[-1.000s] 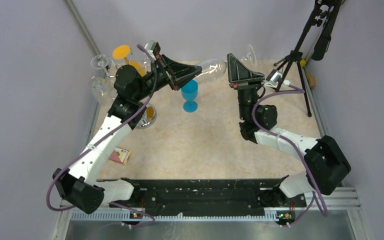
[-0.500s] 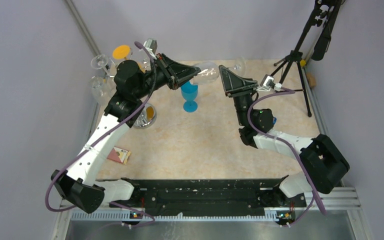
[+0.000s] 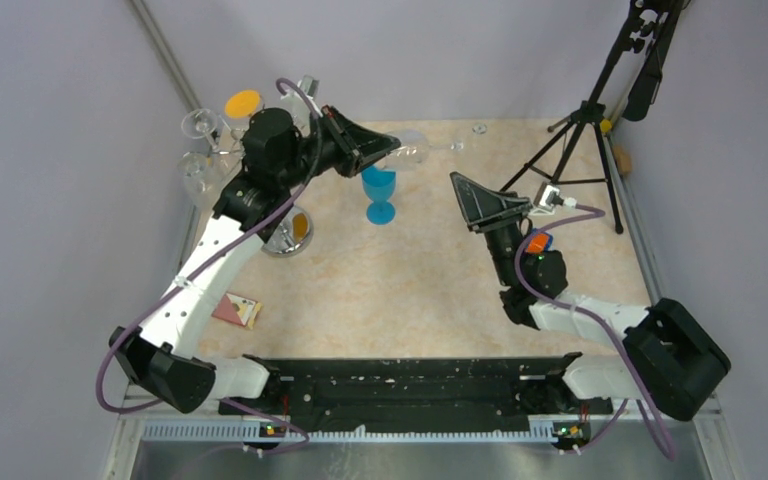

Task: Take the wine glass off the wine glass rack

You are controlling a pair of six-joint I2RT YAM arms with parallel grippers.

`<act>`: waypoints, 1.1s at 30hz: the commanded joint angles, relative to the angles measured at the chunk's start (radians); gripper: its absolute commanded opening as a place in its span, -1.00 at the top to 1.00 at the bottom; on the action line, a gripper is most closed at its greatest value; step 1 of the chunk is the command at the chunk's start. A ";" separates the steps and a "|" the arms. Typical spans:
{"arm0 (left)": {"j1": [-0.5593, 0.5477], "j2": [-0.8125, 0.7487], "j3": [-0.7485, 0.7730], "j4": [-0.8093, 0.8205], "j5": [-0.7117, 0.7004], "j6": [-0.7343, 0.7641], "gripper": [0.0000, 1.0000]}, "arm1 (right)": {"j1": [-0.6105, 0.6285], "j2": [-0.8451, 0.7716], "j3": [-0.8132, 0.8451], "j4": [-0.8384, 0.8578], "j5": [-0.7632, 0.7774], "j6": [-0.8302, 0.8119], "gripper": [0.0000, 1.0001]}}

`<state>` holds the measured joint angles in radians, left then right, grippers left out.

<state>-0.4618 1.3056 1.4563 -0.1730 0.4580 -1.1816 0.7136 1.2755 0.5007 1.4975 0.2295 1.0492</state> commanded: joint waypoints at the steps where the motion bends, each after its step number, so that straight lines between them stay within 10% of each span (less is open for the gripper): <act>1: -0.012 0.030 0.095 -0.052 -0.058 0.115 1.00 | 0.009 -0.126 -0.067 -0.001 -0.080 0.011 -0.45; 8: -0.082 0.163 0.260 -0.313 -0.192 0.354 1.00 | 0.009 -0.480 -0.088 -0.623 -0.089 -0.265 -0.22; 15: -0.221 0.322 0.426 -0.534 -0.443 0.556 1.00 | 0.008 -0.607 0.195 -1.570 0.436 -0.442 -0.16; 33: -0.331 0.701 0.716 -0.823 -0.633 0.774 1.00 | 0.007 -0.569 0.252 -1.870 0.531 -0.505 -0.14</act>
<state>-0.7921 1.9972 2.1250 -0.9916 -0.1356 -0.4854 0.7147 0.7136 0.7090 -0.2832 0.7387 0.5766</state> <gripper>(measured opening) 0.045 0.570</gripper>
